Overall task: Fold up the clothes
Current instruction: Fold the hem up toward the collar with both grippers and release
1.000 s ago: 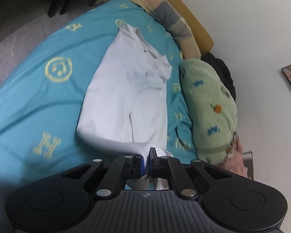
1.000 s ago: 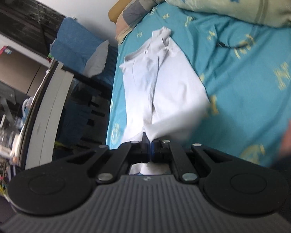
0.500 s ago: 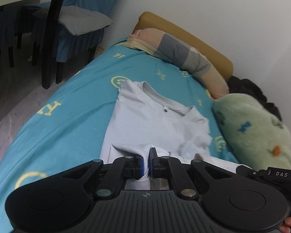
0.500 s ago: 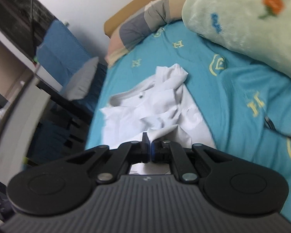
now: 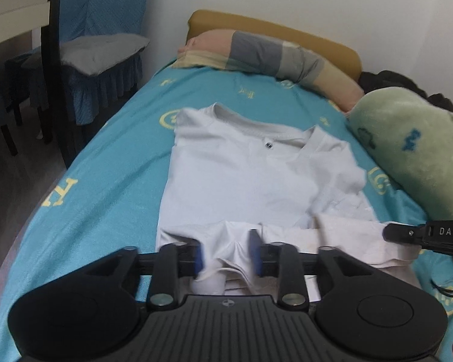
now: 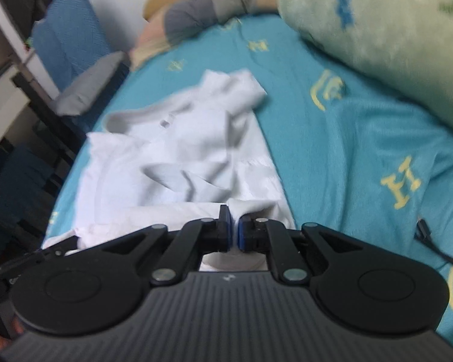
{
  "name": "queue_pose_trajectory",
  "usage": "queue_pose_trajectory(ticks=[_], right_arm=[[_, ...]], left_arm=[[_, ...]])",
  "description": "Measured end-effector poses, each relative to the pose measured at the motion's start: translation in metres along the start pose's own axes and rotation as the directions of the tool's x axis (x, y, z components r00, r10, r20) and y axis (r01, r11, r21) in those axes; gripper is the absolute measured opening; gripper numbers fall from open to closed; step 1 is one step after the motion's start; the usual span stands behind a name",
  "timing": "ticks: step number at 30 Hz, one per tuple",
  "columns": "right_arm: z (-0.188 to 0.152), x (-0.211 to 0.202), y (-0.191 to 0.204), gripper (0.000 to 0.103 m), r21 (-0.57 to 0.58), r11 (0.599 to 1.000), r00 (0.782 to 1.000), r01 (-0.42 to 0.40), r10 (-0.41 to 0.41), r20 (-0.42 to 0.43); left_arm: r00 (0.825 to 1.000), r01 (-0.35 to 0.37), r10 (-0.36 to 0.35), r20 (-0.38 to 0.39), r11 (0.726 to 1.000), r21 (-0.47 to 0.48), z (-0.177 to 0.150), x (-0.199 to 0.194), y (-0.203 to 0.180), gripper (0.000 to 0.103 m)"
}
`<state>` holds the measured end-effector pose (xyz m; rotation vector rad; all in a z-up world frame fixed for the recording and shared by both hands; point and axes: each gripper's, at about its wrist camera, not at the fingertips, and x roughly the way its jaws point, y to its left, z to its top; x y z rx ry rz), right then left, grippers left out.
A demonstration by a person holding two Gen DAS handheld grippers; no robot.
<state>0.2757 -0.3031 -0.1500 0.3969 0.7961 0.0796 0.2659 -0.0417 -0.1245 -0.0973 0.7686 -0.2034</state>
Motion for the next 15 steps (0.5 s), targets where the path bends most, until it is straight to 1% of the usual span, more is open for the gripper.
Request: queue_pose_trajectory(ticks=[1, 2, 3, 4, 5, 6, 7, 8, 10, 13, 15], right_arm=[[0.001, -0.009, 0.003, 0.009, -0.006, 1.000, 1.000, -0.006, 0.006, 0.014], [0.001, -0.020, 0.007, 0.010, -0.015, 1.000, 1.000, -0.006, 0.007, 0.030], [0.001, -0.032, 0.011, 0.018, -0.027, 1.000, 0.999, -0.004, 0.006, 0.048], [0.000, -0.044, 0.015, 0.030, -0.039, 0.999, 0.998, -0.002, 0.005, 0.065], [-0.001, -0.057, 0.019, 0.058, -0.057, 0.998, 0.996, -0.006, 0.011, 0.086], [-0.003, -0.071, 0.024, 0.079, -0.080, 0.997, 0.994, -0.014, 0.023, 0.110], [-0.006, -0.085, 0.029, 0.081, -0.108, 0.994, 0.990, -0.016, 0.030, 0.135], [-0.009, -0.099, 0.034, 0.079, -0.139, 0.990, 0.987, -0.010, 0.032, 0.157], [-0.015, -0.124, 0.043, 0.079, -0.187, 0.982, 0.982, -0.009, 0.043, 0.183], [-0.027, -0.160, 0.049, 0.079, -0.211, 0.977, 0.973, -0.026, 0.073, 0.221], [-0.038, -0.180, 0.050, 0.079, -0.205, 0.978, 0.966, -0.029, 0.080, 0.245]], left_arm=[[1.000, -0.001, 0.001, 0.014, 1.000, 0.011, 0.001, -0.012, -0.004, 0.054], [1.000, -0.003, 0.003, 0.027, 1.000, 0.023, 0.002, -0.024, -0.008, 0.059], [0.999, -0.014, 0.012, 0.046, 0.999, 0.036, 0.003, -0.038, -0.013, 0.069], [0.997, -0.023, 0.019, 0.072, 0.999, 0.047, 0.004, -0.052, -0.017, 0.080], [0.995, -0.030, 0.025, 0.100, 0.998, 0.050, 0.004, -0.068, -0.021, 0.084], [0.992, -0.031, 0.024, 0.125, 0.998, 0.057, 0.004, -0.084, -0.025, 0.089], [0.989, -0.032, 0.022, 0.149, 0.997, 0.064, 0.004, -0.099, -0.029, 0.090], [0.985, -0.043, 0.029, 0.170, 0.996, 0.076, 0.003, -0.114, -0.034, 0.090], [0.978, -0.053, 0.034, 0.208, 0.995, 0.089, -0.001, -0.141, -0.041, 0.098], [0.966, -0.054, 0.026, 0.259, 0.993, 0.104, -0.013, -0.177, -0.050, 0.101], [0.961, -0.038, 0.006, 0.278, 0.993, 0.110, -0.025, -0.195, -0.056, 0.103]])
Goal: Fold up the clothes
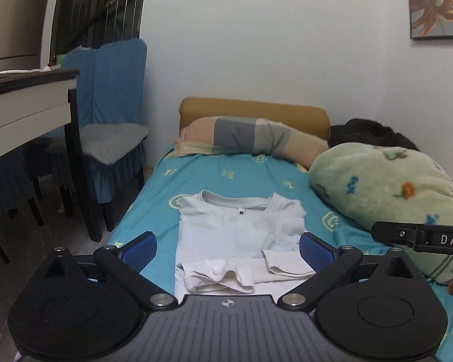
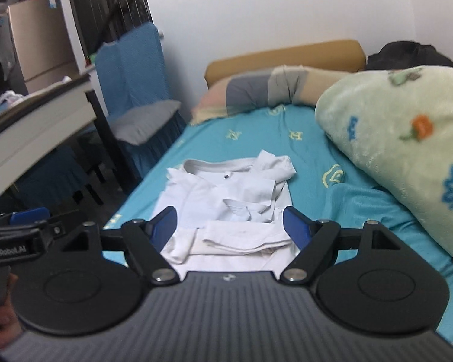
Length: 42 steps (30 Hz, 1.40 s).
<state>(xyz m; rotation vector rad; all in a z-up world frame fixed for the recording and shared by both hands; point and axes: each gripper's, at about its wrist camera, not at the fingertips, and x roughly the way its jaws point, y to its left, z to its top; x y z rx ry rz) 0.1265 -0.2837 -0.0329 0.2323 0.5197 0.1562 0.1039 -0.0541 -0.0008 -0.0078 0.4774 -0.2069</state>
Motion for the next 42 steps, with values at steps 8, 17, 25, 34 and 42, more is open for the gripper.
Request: queue_pose_trajectory(ticks=[8, 17, 25, 34, 42], right_arm=[[-0.033, -0.045, 0.006, 0.079, 0.043, 0.999, 0.999, -0.025, 0.023, 0.048], [-0.039, -0.050, 0.005, 0.079, 0.027, 1.000, 0.996, 0.014, -0.016, 0.084], [-0.044, -0.048, 0.007, 0.079, 0.012, 1.000, 0.996, 0.025, -0.026, 0.082], [-0.068, -0.022, -0.004, 0.079, 0.128, 0.989, 0.995, 0.074, -0.064, -0.080], [-0.104, 0.030, -0.041, 0.081, 0.564, 0.825, 0.943, -0.022, 0.204, -0.263]], left_arm=[[0.999, 0.042, -0.043, 0.032, 0.999, 0.023, -0.031, -0.045, -0.022, 0.103], [1.000, 0.025, -0.025, 0.006, 1.000, -0.010, -0.039, -0.038, -0.014, 0.103], [0.998, 0.024, -0.028, -0.050, 0.998, -0.065, -0.040, -0.031, -0.005, 0.103], [0.928, 0.076, -0.184, -0.325, 0.945, -0.317, -0.069, 0.023, 0.016, 0.102], [0.834, -0.050, -0.353, -0.424, 0.716, -0.696, -0.121, 0.085, 0.070, 0.090]])
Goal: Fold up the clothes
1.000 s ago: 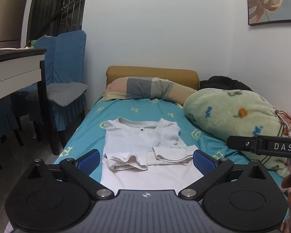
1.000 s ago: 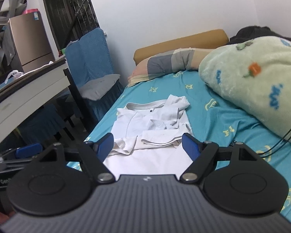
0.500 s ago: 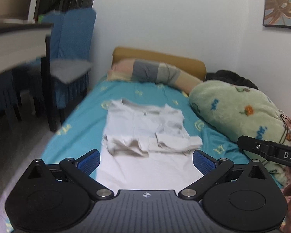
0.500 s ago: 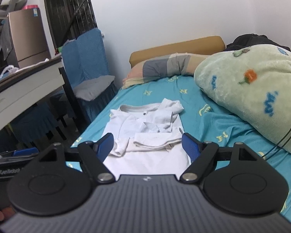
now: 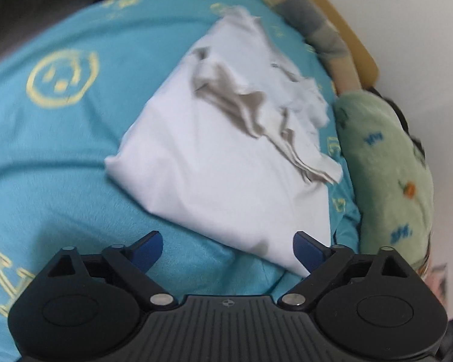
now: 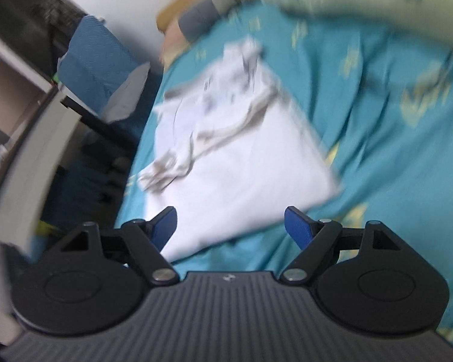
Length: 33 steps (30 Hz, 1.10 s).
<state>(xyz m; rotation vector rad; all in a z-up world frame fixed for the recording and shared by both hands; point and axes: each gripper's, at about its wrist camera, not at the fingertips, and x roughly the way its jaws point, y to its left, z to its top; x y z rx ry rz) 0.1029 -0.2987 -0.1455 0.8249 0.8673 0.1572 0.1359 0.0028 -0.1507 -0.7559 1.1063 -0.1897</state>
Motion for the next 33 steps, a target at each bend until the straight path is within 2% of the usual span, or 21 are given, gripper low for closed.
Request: queue_pose_trajectory(ticks=[3, 5, 8, 10, 11, 13, 15, 17, 20, 23, 26, 31, 33], right_arm=[[-0.004, 0.027, -0.016, 0.080, 0.186, 0.979, 0.992, -0.087, 0.101, -0.071], [-0.005, 0.038, -0.024, 0.080, 0.257, 0.962, 0.991, -0.095, 0.114, -0.063], [-0.003, 0.047, -0.037, 0.066, 0.327, 0.943, 0.997, -0.058, 0.071, -0.029], [-0.001, 0.046, -0.048, 0.058, 0.382, 0.923, 0.999, -0.050, 0.048, 0.014], [-0.001, 0.045, -0.054, 0.053, 0.412, 0.910, 0.998, -0.053, 0.041, 0.038], [-0.001, 0.043, -0.061, 0.038, 0.453, 0.890, 0.997, -0.052, 0.022, 0.072], [0.001, 0.041, -0.057, 0.016, 0.428, 0.903, 0.996, -0.041, 0.002, 0.091], [0.002, 0.035, -0.047, 0.011, 0.377, 0.925, 0.992, -0.041, -0.006, 0.123], [0.005, 0.013, -0.029, 0.008, 0.299, 0.951, 0.983, -0.082, 0.027, 0.183], [0.007, -0.015, -0.013, 0.006, 0.231, 0.964, 0.969, -0.128, 0.072, 0.236], [0.005, -0.053, -0.003, 0.005, 0.212, 0.964, 0.961, -0.160, 0.104, 0.255], [-0.028, -0.131, 0.004, 0.003, 0.135, 0.961, 0.924, -0.242, 0.186, 0.336], [-0.038, -0.141, 0.004, 0.003, 0.103, 0.970, 0.931, -0.221, 0.178, 0.318]], left_arm=[[0.999, 0.054, -0.053, 0.012, 0.990, -0.134, 0.011, 0.008, 0.023, 0.083], [0.997, 0.073, -0.066, 0.042, 0.983, -0.167, 0.018, 0.007, 0.030, 0.073], [0.995, 0.074, -0.060, 0.074, 0.975, -0.208, 0.025, 0.008, 0.040, 0.048], [0.995, 0.073, -0.055, 0.082, 0.972, -0.224, 0.028, 0.010, 0.046, 0.017], [0.994, 0.081, -0.064, 0.083, 0.969, -0.231, 0.030, 0.012, 0.047, 0.012], [0.990, 0.112, -0.091, 0.103, 0.969, -0.221, 0.032, 0.010, 0.045, 0.009], [0.984, 0.143, -0.119, 0.134, 0.971, -0.193, 0.035, 0.004, 0.038, 0.008], [0.973, 0.181, -0.154, 0.171, 0.971, -0.157, 0.035, -0.006, 0.028, 0.007], [0.946, 0.254, -0.225, 0.235, 0.962, -0.102, 0.030, -0.029, 0.012, 0.006], [0.922, 0.304, -0.269, 0.277, 0.948, -0.092, 0.022, -0.061, 0.005, 0.004], [0.908, 0.346, -0.314, 0.277, 0.936, -0.070, 0.008, -0.096, -0.001, 0.003], [0.904, 0.378, -0.356, 0.238, 0.924, -0.053, -0.037, -0.149, 0.001, 0.003], [0.914, 0.354, -0.333, 0.229, 0.933, -0.056, -0.052, -0.148, 0.008, 0.003]])
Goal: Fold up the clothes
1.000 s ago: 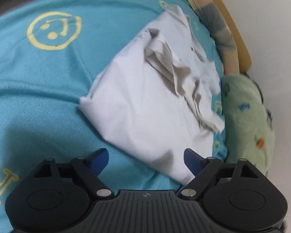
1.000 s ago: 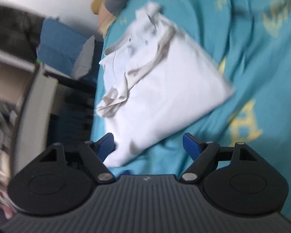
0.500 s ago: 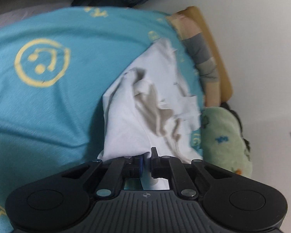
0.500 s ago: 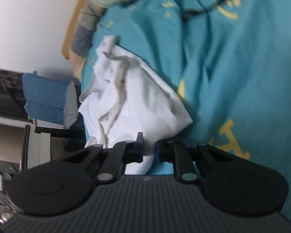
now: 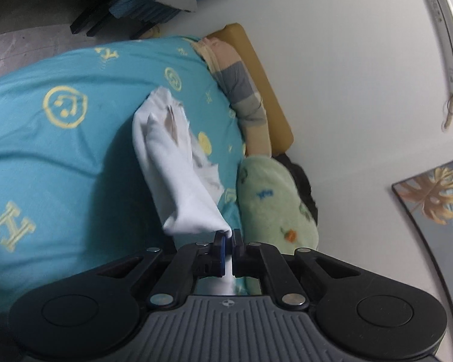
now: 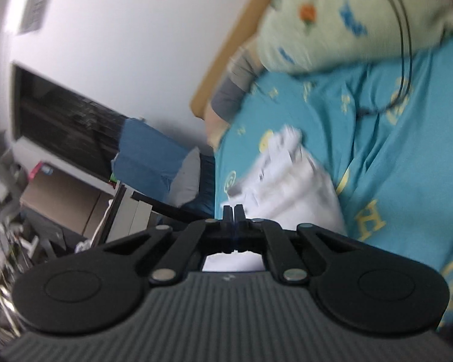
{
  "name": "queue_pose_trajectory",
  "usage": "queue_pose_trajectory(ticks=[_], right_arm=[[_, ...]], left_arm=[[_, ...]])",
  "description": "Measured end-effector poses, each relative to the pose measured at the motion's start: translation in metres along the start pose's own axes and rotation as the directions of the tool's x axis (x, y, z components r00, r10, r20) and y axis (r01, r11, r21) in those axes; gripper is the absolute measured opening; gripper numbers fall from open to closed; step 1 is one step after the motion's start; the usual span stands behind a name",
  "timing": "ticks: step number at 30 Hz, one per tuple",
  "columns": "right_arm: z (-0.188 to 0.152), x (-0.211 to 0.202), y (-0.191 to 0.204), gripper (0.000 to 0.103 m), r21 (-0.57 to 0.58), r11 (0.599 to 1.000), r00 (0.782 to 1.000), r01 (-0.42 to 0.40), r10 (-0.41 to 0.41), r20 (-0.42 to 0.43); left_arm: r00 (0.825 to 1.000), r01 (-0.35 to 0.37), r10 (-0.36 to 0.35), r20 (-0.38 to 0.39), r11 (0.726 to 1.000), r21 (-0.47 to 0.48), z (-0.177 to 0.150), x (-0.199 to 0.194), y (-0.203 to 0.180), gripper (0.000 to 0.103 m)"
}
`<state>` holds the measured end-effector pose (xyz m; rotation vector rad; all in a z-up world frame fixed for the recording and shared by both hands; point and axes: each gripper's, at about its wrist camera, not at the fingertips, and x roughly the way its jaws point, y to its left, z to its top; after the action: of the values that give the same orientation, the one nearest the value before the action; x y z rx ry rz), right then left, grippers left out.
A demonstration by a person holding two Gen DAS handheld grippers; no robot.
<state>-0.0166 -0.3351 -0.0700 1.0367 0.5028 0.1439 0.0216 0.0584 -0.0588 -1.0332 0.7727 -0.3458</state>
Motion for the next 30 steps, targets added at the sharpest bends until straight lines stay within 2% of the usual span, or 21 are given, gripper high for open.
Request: queue_pose_trajectory(ticks=[3, 5, 8, 10, 13, 14, 15, 16, 17, 18, 22, 24, 26, 27, 28, 29, 30], right_arm=[[-0.010, -0.010, 0.000, 0.003, -0.044, 0.999, 0.999, 0.025, -0.027, -0.047], [-0.019, 0.001, -0.005, 0.006, -0.042, 0.998, 0.989, 0.039, -0.045, -0.143], [-0.039, 0.028, -0.017, 0.008, 0.053, 0.996, 0.953, 0.068, -0.049, -0.299], [-0.054, 0.047, -0.026, 0.008, 0.138, 0.987, 0.919, 0.084, -0.024, -0.394], [-0.076, 0.068, -0.035, 0.008, 0.257, 0.960, 0.881, 0.112, 0.024, -0.473], [-0.082, 0.074, -0.037, 0.015, 0.286, 0.950, 0.872, 0.124, 0.033, -0.489], [-0.088, 0.078, -0.039, 0.038, 0.312, 0.940, 0.869, 0.136, 0.038, -0.493], [-0.093, 0.082, -0.041, 0.054, 0.343, 0.928, 0.870, 0.145, 0.045, -0.490], [-0.097, 0.083, -0.044, 0.085, 0.376, 0.915, 0.878, 0.146, 0.055, -0.475], [-0.099, 0.082, -0.048, 0.090, 0.411, 0.901, 0.892, 0.139, 0.066, -0.447], [-0.102, 0.080, -0.067, 0.089, 0.547, 0.832, 0.942, 0.088, 0.109, -0.317], [-0.097, 0.076, -0.079, 0.090, 0.601, 0.793, 0.970, 0.101, 0.055, -0.236], [-0.089, 0.070, -0.085, 0.087, 0.586, 0.801, 0.984, 0.123, -0.021, -0.178], [-0.085, 0.067, -0.087, 0.074, 0.574, 0.808, 0.987, 0.136, -0.058, -0.152], [-0.081, 0.066, -0.090, 0.066, 0.562, 0.812, 0.985, 0.160, -0.095, -0.144], [-0.078, 0.066, -0.092, 0.050, 0.550, 0.812, 0.979, 0.196, -0.134, -0.152], [-0.074, 0.065, -0.091, 0.019, 0.532, 0.817, 0.974, 0.223, -0.162, -0.159]], left_arm=[[0.999, -0.037, 0.037, -0.010, 0.999, 0.004, -0.020, -0.007, 0.012, 0.003], [0.999, -0.043, 0.043, -0.003, 0.999, -0.011, -0.019, -0.005, 0.017, 0.003], [0.999, -0.035, 0.035, 0.007, 0.999, -0.016, -0.015, -0.003, 0.020, 0.003], [0.999, -0.033, 0.033, 0.009, 0.999, -0.008, -0.014, -0.001, 0.020, 0.003], [1.000, -0.025, 0.025, 0.006, 1.000, -0.015, -0.010, 0.001, 0.025, 0.003], [1.000, -0.021, 0.021, 0.006, 1.000, -0.019, -0.009, 0.002, 0.026, 0.003], [1.000, -0.016, 0.016, 0.005, 1.000, -0.023, -0.007, 0.002, 0.028, 0.003], [1.000, -0.007, 0.007, 0.006, 1.000, -0.030, -0.006, 0.003, 0.029, 0.003], [1.000, 0.003, -0.002, 0.006, 0.999, -0.038, -0.005, 0.003, 0.030, 0.003], [1.000, 0.010, -0.010, 0.006, 0.999, -0.048, -0.004, 0.004, 0.032, 0.003], [1.000, 0.026, -0.025, 0.007, 0.998, -0.052, -0.002, 0.005, 0.036, 0.003], [0.999, 0.033, -0.033, 0.013, 0.998, -0.060, -0.001, 0.006, 0.037, 0.003], [0.999, 0.040, -0.038, 0.024, 0.997, -0.060, 0.000, 0.006, 0.037, 0.003], [0.999, 0.041, -0.040, 0.025, 0.998, -0.057, 0.000, 0.007, 0.037, 0.003], [0.999, 0.043, -0.041, 0.026, 0.998, -0.055, 0.001, 0.008, 0.036, 0.003], [0.999, 0.044, -0.043, 0.025, 0.998, -0.054, 0.001, 0.009, 0.036, 0.003], [0.999, 0.045, -0.043, 0.027, 0.998, -0.050, 0.002, 0.009, 0.035, 0.003]])
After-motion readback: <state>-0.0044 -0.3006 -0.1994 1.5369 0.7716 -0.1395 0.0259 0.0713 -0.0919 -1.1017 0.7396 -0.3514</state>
